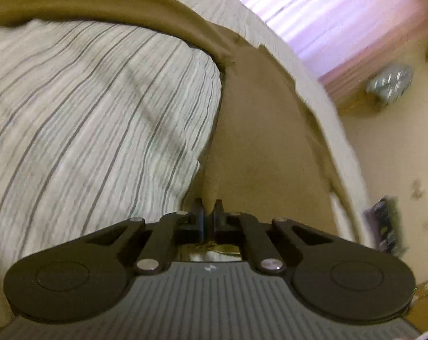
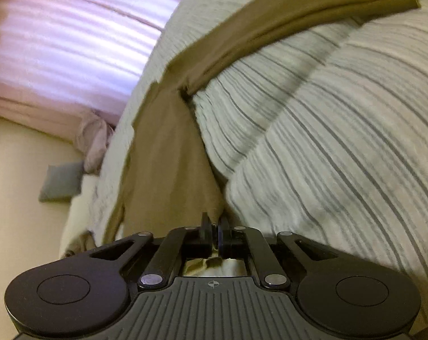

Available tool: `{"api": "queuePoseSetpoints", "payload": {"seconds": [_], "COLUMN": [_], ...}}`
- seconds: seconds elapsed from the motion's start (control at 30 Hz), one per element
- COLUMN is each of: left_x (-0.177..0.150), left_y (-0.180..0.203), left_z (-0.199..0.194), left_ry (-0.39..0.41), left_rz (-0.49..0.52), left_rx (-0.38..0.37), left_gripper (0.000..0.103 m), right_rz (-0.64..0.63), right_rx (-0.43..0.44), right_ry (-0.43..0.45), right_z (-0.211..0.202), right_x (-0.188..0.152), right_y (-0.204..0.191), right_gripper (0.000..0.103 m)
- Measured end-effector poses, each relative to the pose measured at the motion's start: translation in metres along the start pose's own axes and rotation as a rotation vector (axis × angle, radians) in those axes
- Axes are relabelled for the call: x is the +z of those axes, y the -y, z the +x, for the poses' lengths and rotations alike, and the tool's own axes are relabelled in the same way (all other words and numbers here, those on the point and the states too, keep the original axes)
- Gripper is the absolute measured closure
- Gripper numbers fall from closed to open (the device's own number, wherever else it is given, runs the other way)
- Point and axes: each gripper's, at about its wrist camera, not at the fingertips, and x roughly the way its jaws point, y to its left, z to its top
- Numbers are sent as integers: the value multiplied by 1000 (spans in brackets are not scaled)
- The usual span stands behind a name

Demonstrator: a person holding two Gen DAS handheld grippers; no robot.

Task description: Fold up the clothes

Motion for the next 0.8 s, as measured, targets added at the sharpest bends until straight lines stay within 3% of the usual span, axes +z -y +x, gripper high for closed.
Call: {"api": "queuePoseSetpoints", "payload": {"seconds": [0.2, 0.4, 0.53, 0.6, 0.7, 0.73, 0.77, 0.8], "left_x": [-7, -33, -55, -58, -52, -47, -42, -36], "left_y": [8, 14, -9, -14, -17, -18, -18, -20], "left_z": [-44, -66, -67, -54, -57, -65, -73, -82], "left_ry": [69, 49, 11, -15, -3, 20, 43, 78], "left_rz": [31, 63, 24, 19, 2, 2, 1, -7], "left_rx": [-46, -44, -35, 8, 5, 5, 5, 10], "left_gripper": [101, 101, 101, 100, 95, 94, 93, 92], "right_rz": [-95, -120, -83, -75, -183, -245, -298, -326], "right_rx": [10, -20, -67, -85, -145, -168, -194, -226], "right_ry": [67, 62, 30, 28, 1, -21, -34, -22], "right_z": [-42, -73, -68, -64, -57, -58, -60, -66], "right_x": [-7, -29, -41, -47, -48, -46, -44, -42], "right_y": [-13, -15, -4, 3, -11, -20, -28, -32], "right_gripper": [101, 101, 101, 101, 101, 94, 71, 59]}}
